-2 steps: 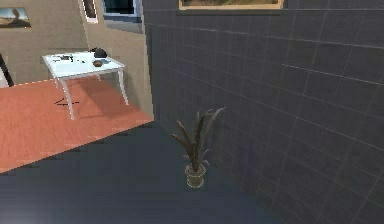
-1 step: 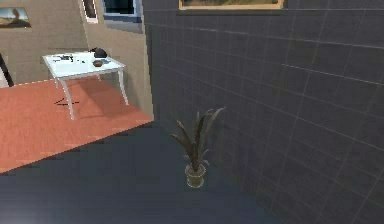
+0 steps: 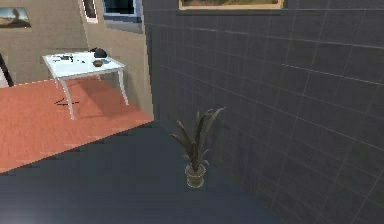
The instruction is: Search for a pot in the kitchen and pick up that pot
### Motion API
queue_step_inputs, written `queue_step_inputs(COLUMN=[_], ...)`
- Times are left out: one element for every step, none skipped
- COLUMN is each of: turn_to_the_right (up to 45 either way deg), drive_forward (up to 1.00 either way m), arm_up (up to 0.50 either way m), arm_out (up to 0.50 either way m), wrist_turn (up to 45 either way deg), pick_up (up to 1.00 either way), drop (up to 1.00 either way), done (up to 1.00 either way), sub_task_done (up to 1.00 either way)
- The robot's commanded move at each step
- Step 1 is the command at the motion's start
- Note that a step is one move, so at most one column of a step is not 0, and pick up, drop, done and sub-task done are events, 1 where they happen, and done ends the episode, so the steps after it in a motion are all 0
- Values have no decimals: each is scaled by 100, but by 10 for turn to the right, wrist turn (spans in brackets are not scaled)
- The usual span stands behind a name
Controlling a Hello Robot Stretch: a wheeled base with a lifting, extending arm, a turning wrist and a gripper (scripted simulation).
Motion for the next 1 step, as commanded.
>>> queue_step_inputs(turn_to_the_right=[0], drive_forward=[0], arm_up=[0], arm_out=[0], wrist_turn=[450], pick_up=[0], drop=[0], done=[0], sub_task_done=[0])
